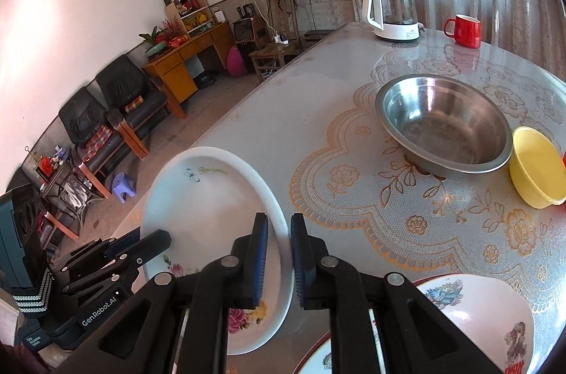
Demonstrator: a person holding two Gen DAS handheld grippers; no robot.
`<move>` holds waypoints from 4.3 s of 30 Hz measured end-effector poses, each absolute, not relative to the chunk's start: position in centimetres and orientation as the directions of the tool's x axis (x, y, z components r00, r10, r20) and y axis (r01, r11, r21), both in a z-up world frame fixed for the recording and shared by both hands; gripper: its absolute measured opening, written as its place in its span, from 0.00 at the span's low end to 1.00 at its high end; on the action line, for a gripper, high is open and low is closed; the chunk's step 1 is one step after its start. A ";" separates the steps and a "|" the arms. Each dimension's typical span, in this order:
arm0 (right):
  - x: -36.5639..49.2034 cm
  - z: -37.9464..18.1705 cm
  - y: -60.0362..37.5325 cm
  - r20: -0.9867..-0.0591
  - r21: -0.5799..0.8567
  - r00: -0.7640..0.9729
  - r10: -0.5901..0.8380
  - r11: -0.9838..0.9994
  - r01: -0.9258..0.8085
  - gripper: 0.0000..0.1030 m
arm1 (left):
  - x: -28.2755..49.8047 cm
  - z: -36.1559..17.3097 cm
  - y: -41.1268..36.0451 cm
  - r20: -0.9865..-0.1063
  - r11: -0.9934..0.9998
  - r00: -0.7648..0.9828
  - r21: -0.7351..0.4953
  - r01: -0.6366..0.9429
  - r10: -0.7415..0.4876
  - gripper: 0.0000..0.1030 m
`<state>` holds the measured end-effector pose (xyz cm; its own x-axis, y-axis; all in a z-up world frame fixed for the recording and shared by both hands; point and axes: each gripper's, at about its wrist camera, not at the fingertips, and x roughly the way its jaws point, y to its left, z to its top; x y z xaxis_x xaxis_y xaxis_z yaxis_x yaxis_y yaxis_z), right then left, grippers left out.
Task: Organize plates and bowls
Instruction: 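Carry the Rose Garden plate with the left tool onto the double-happiness plate, then open the left tool and release the Rose Garden plate on the stack, then move both tools to the steel bowl rim and close on it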
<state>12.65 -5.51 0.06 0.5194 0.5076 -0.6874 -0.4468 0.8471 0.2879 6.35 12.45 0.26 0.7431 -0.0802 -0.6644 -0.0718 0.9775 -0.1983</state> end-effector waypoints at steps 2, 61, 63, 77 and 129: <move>12.1 0.6 -6.4 -0.670 0.294 0.536 0.514 0.846 -0.444 0.12 | 6.3 0.8 11.9 -0.656 0.979 0.750 -0.196 -0.055 -0.089 0.21; 2.2 -3.7 -22.9 -0.741 0.222 0.646 0.186 0.975 -0.026 0.15 | 6.3 -1.1 -5.4 -0.745 0.931 0.590 -0.117 0.345 -0.312 0.21; 2.2 -3.7 -22.8 -0.739 0.222 0.647 0.186 0.975 -0.027 0.19 | 6.3 -1.0 -5.4 -0.743 0.931 0.590 -0.121 0.346 -0.316 0.21; 2.1 -3.4 -22.3 -0.716 0.181 0.683 0.147 0.983 -0.022 0.25 | 5.8 -0.3 -5.4 -0.712 0.928 0.620 -0.123 0.351 -0.329 0.21; 1.8 -2.3 -22.8 -0.685 0.224 0.706 0.179 0.974 -0.030 0.29 | 9.2 -0.2 0.1 -0.712 0.948 0.626 -0.232 0.218 -0.318 0.55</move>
